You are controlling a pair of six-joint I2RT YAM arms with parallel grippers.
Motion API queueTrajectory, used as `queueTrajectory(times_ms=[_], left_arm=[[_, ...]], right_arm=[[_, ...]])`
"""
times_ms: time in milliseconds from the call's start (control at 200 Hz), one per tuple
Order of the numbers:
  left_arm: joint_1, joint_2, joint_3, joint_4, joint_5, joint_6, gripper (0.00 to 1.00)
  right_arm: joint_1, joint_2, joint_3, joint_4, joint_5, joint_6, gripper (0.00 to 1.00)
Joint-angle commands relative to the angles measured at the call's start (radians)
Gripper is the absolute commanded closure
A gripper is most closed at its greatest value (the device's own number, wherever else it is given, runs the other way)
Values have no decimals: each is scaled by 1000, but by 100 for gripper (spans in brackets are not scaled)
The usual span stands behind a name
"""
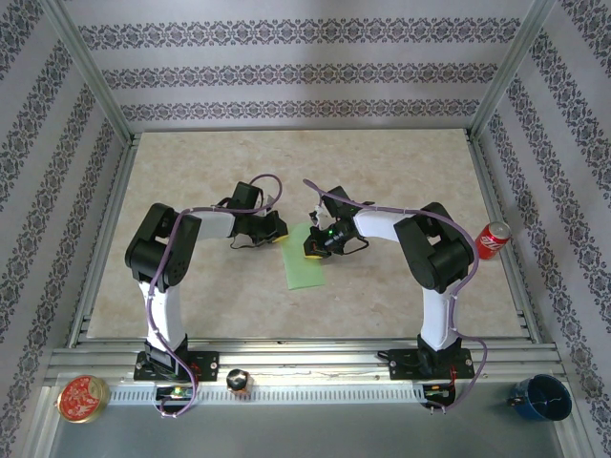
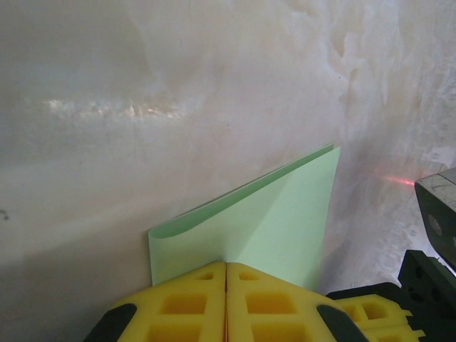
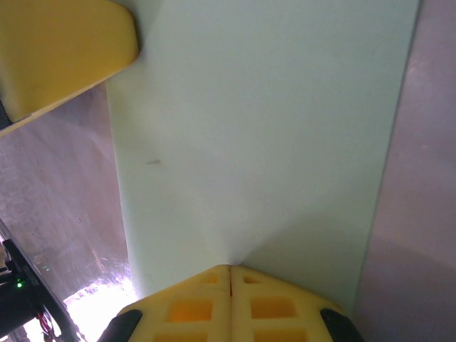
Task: Fold a paper plane with a square sheet of paper (pick it up from the middle)
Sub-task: First fold the square sheet of paper in half at the center of the table.
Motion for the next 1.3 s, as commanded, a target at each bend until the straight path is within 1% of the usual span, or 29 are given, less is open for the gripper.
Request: queueTrajectory(times_ms=[0, 100, 215, 490, 610, 759, 859, 984, 1129, 1294], left_arm=[[33, 35, -9, -51, -86, -14, 92], [35, 11, 23, -59, -37, -17, 91], [35, -6, 66, -91, -19, -20, 91], [35, 55, 122, -99, 15, -28, 91], [37, 84, 121, -142, -7, -4, 91], [49, 88, 79, -138, -64, 14, 91], [66, 88, 67, -120, -71, 24, 90], [78, 88, 97, -140, -86, 47, 89], [92, 88, 130, -160, -97, 43, 89], [94, 57, 188, -203, -78, 51, 88]], right_arm=[[-12, 28, -43, -95, 98, -26, 100], [-7, 20, -39, -107, 111, -22, 100], [-6, 20, -35, -98, 109, -15, 100], [-8, 14, -37, -95, 105, -12, 100], [-8, 11, -47, -92, 105, -8, 100], [-8, 11, -51, -94, 107, -12, 100], [-8, 8, -53, -95, 108, -13, 100], [-8, 4, -57, -98, 110, -14, 100], [-8, 5, -62, -92, 103, -9, 100], [-10, 2, -65, -84, 86, -2, 100]])
